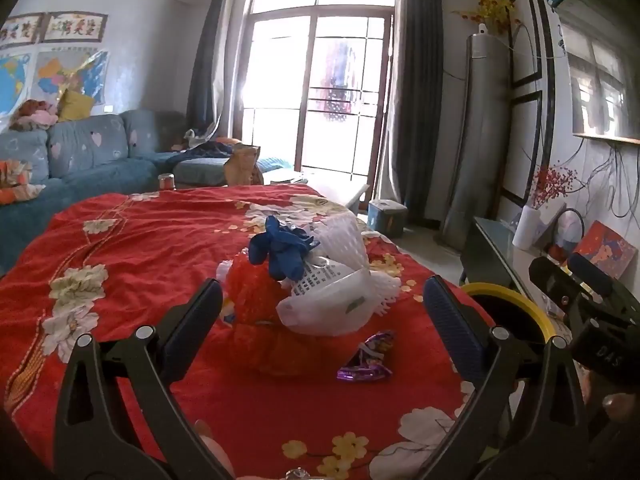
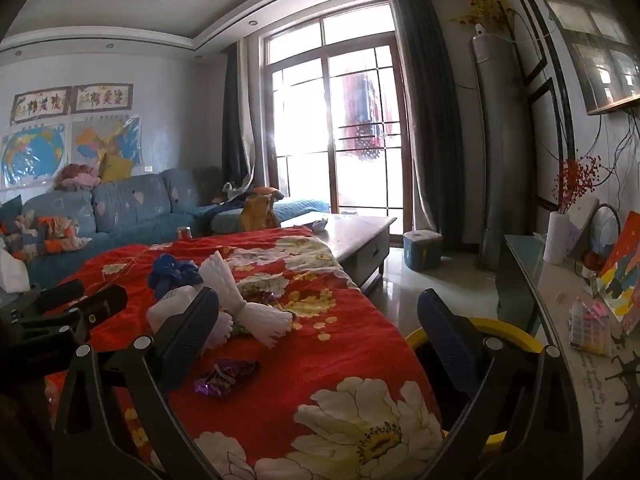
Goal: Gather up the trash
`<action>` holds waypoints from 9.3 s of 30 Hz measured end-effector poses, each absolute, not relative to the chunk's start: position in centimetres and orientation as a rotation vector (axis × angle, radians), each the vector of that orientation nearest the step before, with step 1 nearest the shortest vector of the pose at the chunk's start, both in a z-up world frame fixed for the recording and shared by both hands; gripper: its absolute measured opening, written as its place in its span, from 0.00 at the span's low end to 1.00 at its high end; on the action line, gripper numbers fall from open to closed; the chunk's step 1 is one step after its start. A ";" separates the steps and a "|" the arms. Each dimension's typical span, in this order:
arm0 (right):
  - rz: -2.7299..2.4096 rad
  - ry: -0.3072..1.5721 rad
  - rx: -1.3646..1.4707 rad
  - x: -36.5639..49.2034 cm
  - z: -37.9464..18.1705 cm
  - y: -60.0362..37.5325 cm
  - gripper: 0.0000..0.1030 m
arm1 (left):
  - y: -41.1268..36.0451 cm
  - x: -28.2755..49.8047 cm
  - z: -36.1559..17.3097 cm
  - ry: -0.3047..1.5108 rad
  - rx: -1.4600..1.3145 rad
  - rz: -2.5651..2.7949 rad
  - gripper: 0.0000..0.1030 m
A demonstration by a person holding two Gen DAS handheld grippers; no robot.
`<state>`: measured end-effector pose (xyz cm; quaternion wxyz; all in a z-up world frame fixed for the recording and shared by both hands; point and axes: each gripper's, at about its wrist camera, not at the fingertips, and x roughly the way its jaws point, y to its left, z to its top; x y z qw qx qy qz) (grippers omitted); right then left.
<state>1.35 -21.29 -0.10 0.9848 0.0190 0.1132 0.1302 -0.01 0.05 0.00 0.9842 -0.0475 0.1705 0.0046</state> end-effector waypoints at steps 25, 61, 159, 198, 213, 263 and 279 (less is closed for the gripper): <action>0.262 0.234 0.037 1.5 0.2 -21.2 0.94 | 0.1 -0.2 0.2 0.339 -0.089 0.016 0.90; 0.466 0.324 -0.044 3.3 -2.0 -16.1 0.94 | 5.3 1.5 0.7 0.368 -0.171 0.114 0.90; 0.417 0.516 0.430 16.3 -1.7 -34.1 0.15 | -10.9 12.9 3.4 0.614 -0.026 -0.444 0.01; 0.213 0.657 0.620 17.6 -7.9 -43.7 0.38 | -24.5 17.8 -5.7 0.828 0.031 -0.609 0.25; 0.164 0.632 0.500 16.3 -6.2 -41.7 0.57 | -21.1 16.9 -3.7 0.753 -0.050 -0.534 0.84; 0.473 0.548 0.165 10.5 -0.3 -24.4 0.86 | -3.3 10.4 2.9 0.486 -0.164 -0.127 0.89; 0.647 0.614 0.034 9.5 -1.7 -16.1 0.87 | 4.5 9.3 1.4 0.569 -0.149 0.006 0.89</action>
